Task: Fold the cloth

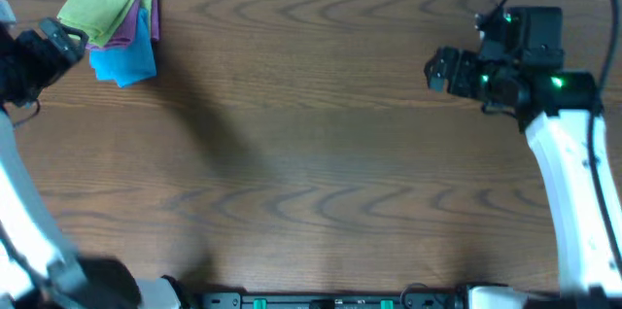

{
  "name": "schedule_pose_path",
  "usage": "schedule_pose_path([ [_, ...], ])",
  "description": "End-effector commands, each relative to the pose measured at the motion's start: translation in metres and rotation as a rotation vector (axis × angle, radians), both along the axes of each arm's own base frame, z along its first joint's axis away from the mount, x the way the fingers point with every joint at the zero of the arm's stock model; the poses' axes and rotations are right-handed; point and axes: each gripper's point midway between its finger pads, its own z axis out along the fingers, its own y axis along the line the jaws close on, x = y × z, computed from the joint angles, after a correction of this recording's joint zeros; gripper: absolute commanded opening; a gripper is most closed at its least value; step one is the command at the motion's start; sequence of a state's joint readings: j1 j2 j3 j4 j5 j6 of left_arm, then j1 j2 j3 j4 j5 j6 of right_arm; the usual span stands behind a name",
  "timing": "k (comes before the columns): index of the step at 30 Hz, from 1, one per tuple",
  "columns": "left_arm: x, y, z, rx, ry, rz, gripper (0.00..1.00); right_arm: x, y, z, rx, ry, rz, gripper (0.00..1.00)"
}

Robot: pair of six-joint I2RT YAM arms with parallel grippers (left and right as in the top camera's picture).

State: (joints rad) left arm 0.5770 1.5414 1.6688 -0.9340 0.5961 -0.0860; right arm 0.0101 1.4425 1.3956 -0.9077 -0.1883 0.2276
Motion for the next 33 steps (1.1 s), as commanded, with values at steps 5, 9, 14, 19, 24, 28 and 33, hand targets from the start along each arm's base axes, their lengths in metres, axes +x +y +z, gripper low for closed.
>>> schedule_pose_path([
  [5,-0.082,-0.072,0.077,0.273,-0.112,-0.107,0.95,-0.084,-0.012,0.066,-0.162,-0.119,0.083,0.99],
  [9,-0.153,-0.133,0.086,0.350,-0.147,-0.256,0.96,-0.154,-0.008,0.074,-0.169,-0.134,0.135,0.99],
  [14,-0.237,-0.150,0.034,0.400,-0.164,-0.243,0.95,-0.223,-0.006,0.062,-0.172,-0.337,0.141,0.99],
  [19,-0.247,-0.154,-0.015,0.369,-0.221,-0.198,0.95,-0.239,-0.005,0.052,-0.167,-0.484,0.135,0.99],
  [24,-0.243,-0.153,-0.023,0.324,-0.216,-0.165,0.95,-0.237,-0.005,0.056,-0.139,-0.501,0.109,0.99],
  [28,-0.245,-0.154,-0.026,0.307,-0.202,-0.161,0.95,-0.239,-0.006,0.053,-0.140,-0.487,0.109,0.99],
  [33,-0.256,-0.155,-0.041,0.289,-0.127,-0.166,0.95,-0.245,-0.006,0.042,-0.140,-0.436,0.113,0.99],
])
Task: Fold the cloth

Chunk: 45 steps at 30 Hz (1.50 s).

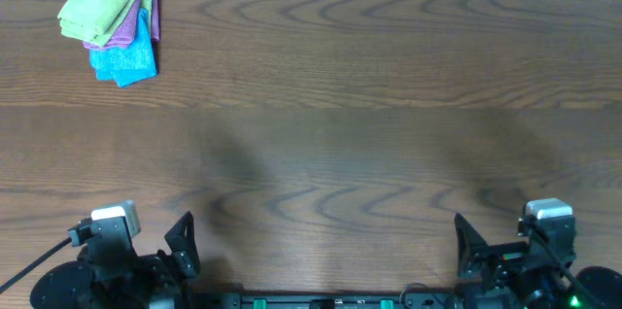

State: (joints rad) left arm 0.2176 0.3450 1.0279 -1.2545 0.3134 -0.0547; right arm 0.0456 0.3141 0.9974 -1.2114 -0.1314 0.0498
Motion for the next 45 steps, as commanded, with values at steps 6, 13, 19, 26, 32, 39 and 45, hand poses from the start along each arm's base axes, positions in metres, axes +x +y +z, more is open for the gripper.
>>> schedule_pose_path([
  [6,-0.014,-0.002,-0.015,-0.022,0.082,0.010,0.95,-0.009,0.001,-0.015,0.013,0.069,0.003,0.99],
  [13,-0.017,0.011,-0.019,0.023,0.099,0.074,0.95,-0.009,0.001,-0.015,0.013,0.069,0.003,0.99],
  [19,-0.018,0.011,-0.017,0.026,0.084,0.071,0.95,-0.009,0.001,-0.015,0.013,0.069,0.003,0.99],
  [26,0.037,0.008,0.011,0.138,-0.287,-0.046,0.95,-0.009,0.001,-0.015,0.013,0.069,0.003,0.99],
  [32,0.083,-0.002,-0.038,0.170,-0.358,-0.124,0.95,-0.009,0.001,-0.015,0.013,0.069,0.003,0.99],
  [39,0.102,-0.005,-0.090,0.165,-0.323,-0.144,0.95,-0.009,0.001,-0.015,0.013,0.069,0.003,0.99],
  [45,0.103,-0.005,-0.127,0.160,-0.254,-0.149,0.95,-0.009,0.001,-0.014,0.013,0.069,0.003,0.99],
])
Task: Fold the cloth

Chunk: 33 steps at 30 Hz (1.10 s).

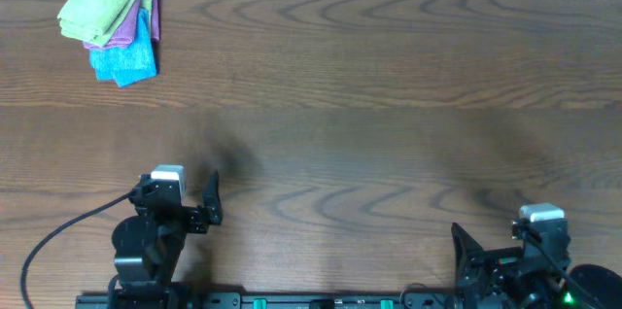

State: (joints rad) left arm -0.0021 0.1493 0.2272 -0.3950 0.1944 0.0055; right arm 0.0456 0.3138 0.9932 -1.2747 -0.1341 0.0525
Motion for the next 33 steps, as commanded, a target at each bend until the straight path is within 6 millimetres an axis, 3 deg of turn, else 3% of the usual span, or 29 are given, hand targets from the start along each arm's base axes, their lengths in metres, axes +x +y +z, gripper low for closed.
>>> schedule_pose_path([
  [1,0.000,0.001,-0.010,0.020,0.002,-0.002,0.95,-0.001,0.001,0.000,0.013,0.002,0.002,0.99],
  [6,-0.002,-0.002,-0.028,0.012,-0.010,-0.019,0.95,-0.001,0.001,0.000,0.013,0.002,0.002,0.99],
  [33,-0.002,-0.004,-0.020,0.011,-0.048,-0.027,0.95,-0.001,0.001,0.000,0.012,0.002,0.002,0.99],
])
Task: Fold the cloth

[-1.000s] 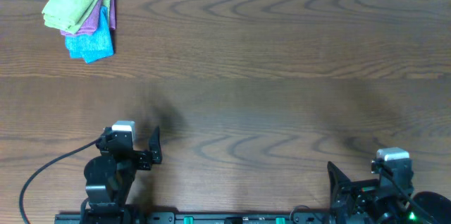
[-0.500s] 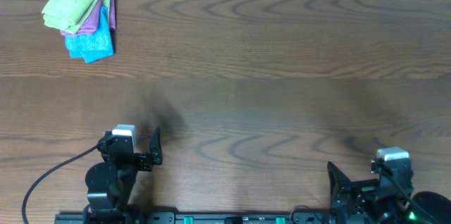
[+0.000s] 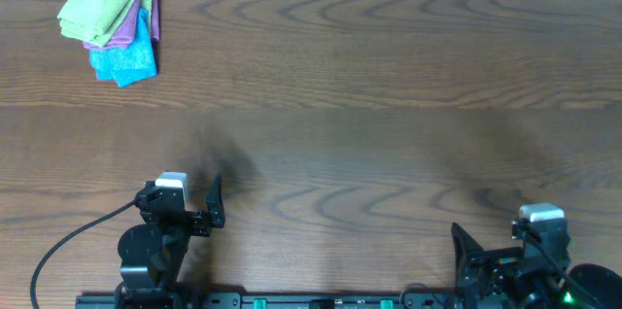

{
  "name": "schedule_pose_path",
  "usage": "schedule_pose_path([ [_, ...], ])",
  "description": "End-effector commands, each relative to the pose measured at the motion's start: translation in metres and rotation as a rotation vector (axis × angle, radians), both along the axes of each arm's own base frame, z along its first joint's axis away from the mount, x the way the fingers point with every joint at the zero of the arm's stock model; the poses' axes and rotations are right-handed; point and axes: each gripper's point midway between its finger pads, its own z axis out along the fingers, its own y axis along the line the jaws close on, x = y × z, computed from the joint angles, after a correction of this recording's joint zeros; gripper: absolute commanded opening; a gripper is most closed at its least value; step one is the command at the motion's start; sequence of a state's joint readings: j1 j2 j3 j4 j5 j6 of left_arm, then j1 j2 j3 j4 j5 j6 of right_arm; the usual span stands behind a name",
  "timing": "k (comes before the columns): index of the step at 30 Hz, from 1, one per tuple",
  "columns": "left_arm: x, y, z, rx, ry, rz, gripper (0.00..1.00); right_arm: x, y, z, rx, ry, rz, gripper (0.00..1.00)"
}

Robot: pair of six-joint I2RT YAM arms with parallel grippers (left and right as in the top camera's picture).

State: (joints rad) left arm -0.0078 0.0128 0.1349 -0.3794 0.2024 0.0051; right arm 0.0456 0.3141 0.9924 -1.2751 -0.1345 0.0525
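Observation:
Folded cloths lie in a stack at the far left corner: a green cloth (image 3: 97,6) on top, a purple cloth (image 3: 134,19) under it, and a blue cloth (image 3: 126,58) at the bottom. My left gripper (image 3: 197,207) is down by the near edge, far from the stack. It looks open and holds nothing. At the near right corner my right gripper (image 3: 483,254) also looks open and holds nothing.
The wooden table (image 3: 350,105) fills the view. A black cable (image 3: 73,241) runs from the left arm to the near left edge. The arm bases sit along the front rail (image 3: 321,301).
The left gripper sits slightly nearer the front edge than before. The right arm and the stack of cloths have not moved.
First my left gripper was at the far left beside the cloth stack, and the right gripper was up at the far right. Then both arms were back at the near edge. The left arm then stood further right, where it still is.

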Motion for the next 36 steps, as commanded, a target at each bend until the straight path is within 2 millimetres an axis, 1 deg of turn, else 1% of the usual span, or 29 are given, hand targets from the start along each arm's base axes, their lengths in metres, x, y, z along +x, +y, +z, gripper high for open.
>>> schedule_pose_path([
  [1,0.000,-0.001,-0.009,0.015,0.012,-0.013,0.95,-0.001,0.001,0.000,0.012,0.000,0.001,0.99],
  [8,0.000,-0.001,-0.009,0.015,0.012,-0.013,0.95,0.001,-0.001,0.002,0.001,-0.009,-0.005,0.99],
  [9,0.000,-0.001,-0.009,0.015,0.012,-0.013,0.96,0.004,-0.008,0.005,-0.036,-0.032,-0.031,0.99],
  [11,0.000,-0.001,-0.009,0.015,0.012,-0.013,0.95,0.009,-0.014,0.010,-0.061,-0.066,-0.061,0.99],
  [13,0.000,-0.001,-0.009,0.015,0.012,-0.013,0.95,0.016,-0.014,0.013,-0.103,-0.128,-0.037,0.99],
  [14,0.000,-0.001,-0.009,0.015,0.012,-0.013,0.95,0.022,-0.014,0.010,-0.127,-0.172,-0.023,0.99],
  [16,0.000,-0.001,-0.009,0.015,0.012,-0.013,0.95,0.029,-0.013,-0.001,-0.154,-0.224,-0.009,0.99],
  [18,0.000,-0.001,-0.009,0.015,0.012,-0.013,0.95,0.038,-0.013,-0.022,-0.154,-0.257,-0.010,0.99],
  [21,0.000,-0.001,-0.009,0.015,0.012,-0.013,0.96,0.050,-0.008,-0.058,-0.140,-0.259,0.008,0.99],
  [23,0.000,-0.001,-0.009,0.015,0.012,-0.013,0.95,0.059,-0.004,-0.084,-0.130,-0.222,0.030,0.99],
  [31,0.000,-0.001,-0.009,0.015,0.012,-0.013,0.95,0.072,0.006,-0.145,-0.106,-0.130,0.082,0.99],
  [35,0.000,-0.001,-0.009,0.015,0.012,-0.013,0.95,0.075,0.006,-0.171,-0.106,-0.087,0.083,0.99],
  [36,0.000,-0.001,-0.009,0.015,0.012,-0.013,0.95,0.073,0.006,-0.172,-0.108,-0.077,0.084,0.99],
])
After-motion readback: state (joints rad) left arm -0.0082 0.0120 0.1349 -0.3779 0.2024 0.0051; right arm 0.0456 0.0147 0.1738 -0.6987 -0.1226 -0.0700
